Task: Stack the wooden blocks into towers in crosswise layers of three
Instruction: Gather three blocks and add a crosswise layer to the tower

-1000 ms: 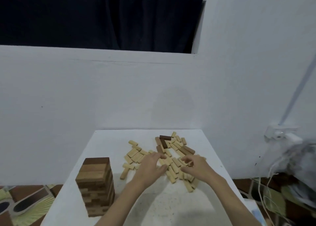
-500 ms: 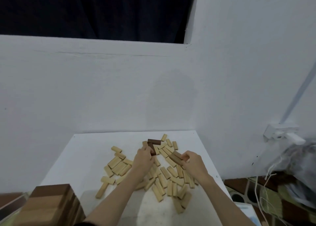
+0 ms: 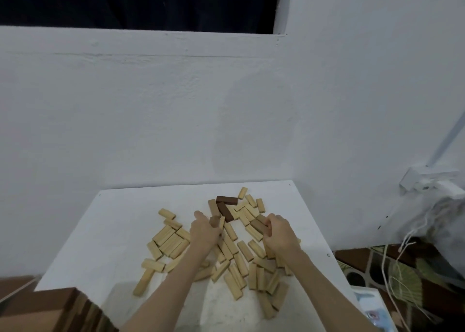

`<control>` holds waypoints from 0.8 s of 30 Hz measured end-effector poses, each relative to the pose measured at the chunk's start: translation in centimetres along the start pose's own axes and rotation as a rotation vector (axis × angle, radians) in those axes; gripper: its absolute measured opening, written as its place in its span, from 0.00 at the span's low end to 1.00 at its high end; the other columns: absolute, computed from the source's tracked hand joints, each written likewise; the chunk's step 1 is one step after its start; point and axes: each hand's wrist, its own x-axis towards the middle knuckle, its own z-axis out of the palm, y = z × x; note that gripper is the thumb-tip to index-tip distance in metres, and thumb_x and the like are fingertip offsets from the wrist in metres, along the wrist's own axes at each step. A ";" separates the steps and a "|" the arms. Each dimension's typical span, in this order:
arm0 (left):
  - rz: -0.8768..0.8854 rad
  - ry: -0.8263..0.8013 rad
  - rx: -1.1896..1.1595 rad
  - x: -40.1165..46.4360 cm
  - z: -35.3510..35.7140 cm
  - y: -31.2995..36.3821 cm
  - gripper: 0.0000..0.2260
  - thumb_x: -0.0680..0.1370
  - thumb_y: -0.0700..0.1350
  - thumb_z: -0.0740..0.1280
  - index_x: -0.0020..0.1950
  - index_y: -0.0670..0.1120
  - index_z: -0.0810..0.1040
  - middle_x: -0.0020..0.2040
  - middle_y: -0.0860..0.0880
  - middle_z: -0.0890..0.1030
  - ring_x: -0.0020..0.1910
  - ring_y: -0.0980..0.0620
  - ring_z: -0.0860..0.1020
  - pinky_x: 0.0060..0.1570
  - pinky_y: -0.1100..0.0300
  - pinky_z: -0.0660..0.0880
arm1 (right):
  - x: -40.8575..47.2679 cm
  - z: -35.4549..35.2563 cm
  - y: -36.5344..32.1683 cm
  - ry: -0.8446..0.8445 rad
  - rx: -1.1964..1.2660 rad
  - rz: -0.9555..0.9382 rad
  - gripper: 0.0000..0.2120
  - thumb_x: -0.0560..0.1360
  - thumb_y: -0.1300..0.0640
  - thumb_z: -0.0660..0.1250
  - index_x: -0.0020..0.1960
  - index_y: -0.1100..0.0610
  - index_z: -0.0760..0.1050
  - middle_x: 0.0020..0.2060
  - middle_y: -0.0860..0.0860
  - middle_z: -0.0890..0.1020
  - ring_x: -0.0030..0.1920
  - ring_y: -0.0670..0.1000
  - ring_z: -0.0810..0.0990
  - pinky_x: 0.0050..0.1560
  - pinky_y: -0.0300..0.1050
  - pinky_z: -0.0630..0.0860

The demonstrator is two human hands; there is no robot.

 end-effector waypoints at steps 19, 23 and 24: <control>0.078 0.082 -0.384 -4.6 -1.8 -2.6 0.01 0.75 0.39 0.61 0.45 0.44 0.69 0.46 0.43 0.72 0.44 0.45 0.74 0.43 0.52 0.72 | 0.0 -2.1 -2.9 -0.152 0.249 0.093 0.27 0.73 0.59 0.69 0.67 0.65 0.63 0.59 0.58 0.73 0.56 0.55 0.74 0.45 0.40 0.72; 0.069 0.028 -0.478 -5.4 -1.6 -2.7 0.04 0.78 0.39 0.59 0.46 0.47 0.68 0.42 0.46 0.72 0.39 0.47 0.73 0.36 0.58 0.70 | 1.0 -3.6 -2.8 -0.140 0.377 0.170 0.32 0.75 0.57 0.68 0.72 0.66 0.59 0.60 0.59 0.73 0.59 0.56 0.73 0.53 0.46 0.71; 0.061 0.021 -0.499 -5.5 -1.6 -2.8 0.05 0.78 0.38 0.58 0.46 0.48 0.68 0.41 0.45 0.72 0.37 0.49 0.71 0.33 0.60 0.69 | 1.4 -3.8 -2.7 -0.135 0.403 0.212 0.30 0.76 0.57 0.66 0.73 0.65 0.58 0.64 0.59 0.71 0.63 0.56 0.72 0.55 0.45 0.70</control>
